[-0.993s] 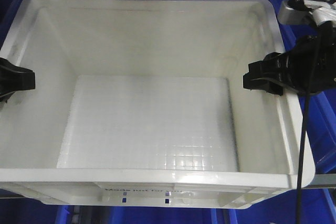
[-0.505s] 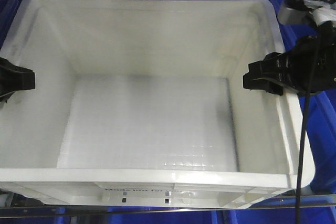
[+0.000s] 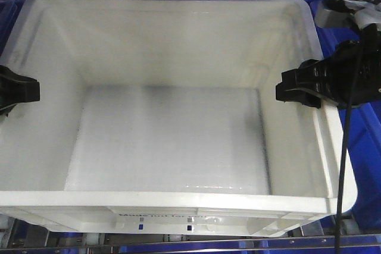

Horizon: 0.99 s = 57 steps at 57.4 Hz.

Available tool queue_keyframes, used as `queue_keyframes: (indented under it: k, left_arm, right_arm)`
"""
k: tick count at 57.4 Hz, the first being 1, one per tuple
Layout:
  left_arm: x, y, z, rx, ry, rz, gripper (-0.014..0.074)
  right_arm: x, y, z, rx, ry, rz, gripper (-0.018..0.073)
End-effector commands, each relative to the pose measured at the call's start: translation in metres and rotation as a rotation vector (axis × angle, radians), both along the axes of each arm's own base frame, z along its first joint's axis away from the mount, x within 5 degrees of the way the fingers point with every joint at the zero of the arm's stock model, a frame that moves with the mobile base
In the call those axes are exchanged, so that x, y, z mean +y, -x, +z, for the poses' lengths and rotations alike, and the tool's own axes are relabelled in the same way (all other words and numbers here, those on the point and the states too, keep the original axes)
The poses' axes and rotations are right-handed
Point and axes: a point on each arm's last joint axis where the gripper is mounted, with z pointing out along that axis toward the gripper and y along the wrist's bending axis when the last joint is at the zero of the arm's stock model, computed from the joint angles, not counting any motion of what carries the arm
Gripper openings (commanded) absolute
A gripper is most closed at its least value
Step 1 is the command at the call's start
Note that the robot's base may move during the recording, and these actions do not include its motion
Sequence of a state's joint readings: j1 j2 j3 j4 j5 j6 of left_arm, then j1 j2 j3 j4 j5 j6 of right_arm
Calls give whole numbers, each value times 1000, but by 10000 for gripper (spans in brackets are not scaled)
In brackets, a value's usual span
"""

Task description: Move bin from left to right shelf

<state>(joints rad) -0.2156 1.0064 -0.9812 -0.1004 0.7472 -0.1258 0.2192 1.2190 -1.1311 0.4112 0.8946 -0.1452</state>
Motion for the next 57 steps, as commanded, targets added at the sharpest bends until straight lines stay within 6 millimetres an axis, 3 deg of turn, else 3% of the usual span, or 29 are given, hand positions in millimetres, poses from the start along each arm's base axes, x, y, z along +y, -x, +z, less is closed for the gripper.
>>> queue_keyframes:
  k: [1,57]
  left_arm:
    - [-3,2,30,-202,49,-25,-6]
    - [-3,2,30,-202,49,-25,-6]
  right_arm:
    - [0,2,27,-165,-49,-1,-4]
    - [0,2,27,-165,-49,-1,-4]
